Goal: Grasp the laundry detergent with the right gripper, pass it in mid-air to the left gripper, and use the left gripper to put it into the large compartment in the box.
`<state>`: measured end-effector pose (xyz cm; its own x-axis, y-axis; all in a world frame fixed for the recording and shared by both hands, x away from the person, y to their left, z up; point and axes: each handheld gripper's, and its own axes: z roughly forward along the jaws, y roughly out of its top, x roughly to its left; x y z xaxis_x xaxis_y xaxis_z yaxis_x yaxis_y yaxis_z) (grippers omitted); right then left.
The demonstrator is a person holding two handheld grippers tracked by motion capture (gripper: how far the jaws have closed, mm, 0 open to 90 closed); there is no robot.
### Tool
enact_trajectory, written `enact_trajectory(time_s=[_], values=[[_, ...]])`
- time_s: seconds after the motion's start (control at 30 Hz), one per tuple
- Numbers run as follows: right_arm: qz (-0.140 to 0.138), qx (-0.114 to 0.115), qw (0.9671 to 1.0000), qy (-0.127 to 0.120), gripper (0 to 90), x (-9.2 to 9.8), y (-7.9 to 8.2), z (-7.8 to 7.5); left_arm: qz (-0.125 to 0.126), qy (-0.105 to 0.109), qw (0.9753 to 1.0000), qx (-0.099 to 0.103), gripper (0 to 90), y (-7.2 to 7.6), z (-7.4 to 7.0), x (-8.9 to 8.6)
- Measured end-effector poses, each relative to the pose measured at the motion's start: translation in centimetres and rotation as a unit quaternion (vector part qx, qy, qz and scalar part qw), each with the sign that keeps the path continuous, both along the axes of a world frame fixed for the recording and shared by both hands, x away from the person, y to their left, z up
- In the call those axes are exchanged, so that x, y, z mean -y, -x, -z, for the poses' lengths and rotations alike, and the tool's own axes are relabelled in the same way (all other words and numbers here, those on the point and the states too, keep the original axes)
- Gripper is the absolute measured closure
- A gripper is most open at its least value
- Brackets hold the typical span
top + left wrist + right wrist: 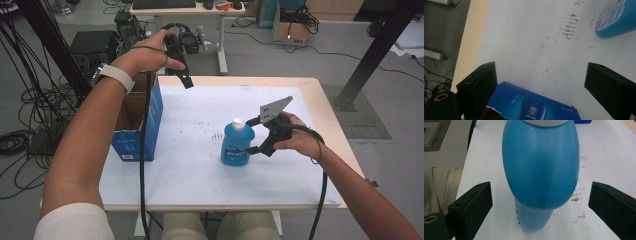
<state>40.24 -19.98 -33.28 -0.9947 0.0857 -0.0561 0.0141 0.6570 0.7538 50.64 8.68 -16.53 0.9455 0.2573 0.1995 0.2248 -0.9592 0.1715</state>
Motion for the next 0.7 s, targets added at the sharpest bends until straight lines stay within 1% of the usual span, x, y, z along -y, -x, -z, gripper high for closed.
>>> enact_trajectory(time_s=[0.03,0.17,0.2,0.23,0.27,0.3,0.33,0.37,0.43,0.57,0.67,0.7], values=[[-0.010,0.010,0.9999,-0.007,5.0,-0.06,-0.19,0.04,0.000,-0.001,1.0000,0.000,11.3,0.00,-0.01,0.02],[-0.007,0.006,1.0000,-0.004,5.1,-0.03,-0.14,0.02,0.000,-0.001,1.0000,0.000,11.3,-0.04,0.04,0.05],[-0.001,0.000,1.0000,-0.001,5.1,0.00,-0.03,0.00,0.001,0.000,1.0000,0.001,11.3,-0.06,0.06,0.05],[0.000,-0.001,1.0000,-0.001,5.1,0.01,-0.01,0.00,0.001,-0.001,1.0000,0.001,11.3,-0.06,0.06,0.05],[-0.006,0.005,1.0000,-0.004,5.1,-0.01,-0.13,0.02,-0.002,0.002,1.0000,0.001,11.3,-0.04,0.09,0.05],[0.001,-0.001,1.0000,-0.001,5.2,0.05,-0.01,-0.02,-0.002,0.002,1.0000,0.001,11.3,-0.05,0.09,0.04],[0.003,-0.002,1.0000,-0.001,5.2,0.08,-0.01,-0.03,-0.002,0.002,1.0000,0.002,11.3,-0.05,0.09,0.03],[0.016,-0.020,0.9995,-0.016,5.2,-0.13,0.28,-0.02,-0.003,0.003,1.0000,0.001,11.3,-0.03,0.11,0.03],[0.017,-0.020,0.9995,-0.017,5.2,-0.12,0.29,-0.02,-0.003,-0.001,1.0000,0.001,11.3,-0.03,0.06,0.00],[0.016,-0.019,0.9996,-0.015,5.3,-0.15,0.28,-0.02,-0.002,0.001,1.0000,0.002,11.3,-0.03,0.06,-0.08],[0.019,-0.023,0.9995,-0.013,5.3,-0.16,0.36,-0.03,-0.004,0.000,1.0000,0.003,11.3,-0.02,0.03,-0.11],[0.024,-0.030,0.9992,-0.009,5.3,-0.14,0.48,-0.05,-0.003,0.000,1.0000,0.003,11.3,-0.02,0.04,-0.11]])
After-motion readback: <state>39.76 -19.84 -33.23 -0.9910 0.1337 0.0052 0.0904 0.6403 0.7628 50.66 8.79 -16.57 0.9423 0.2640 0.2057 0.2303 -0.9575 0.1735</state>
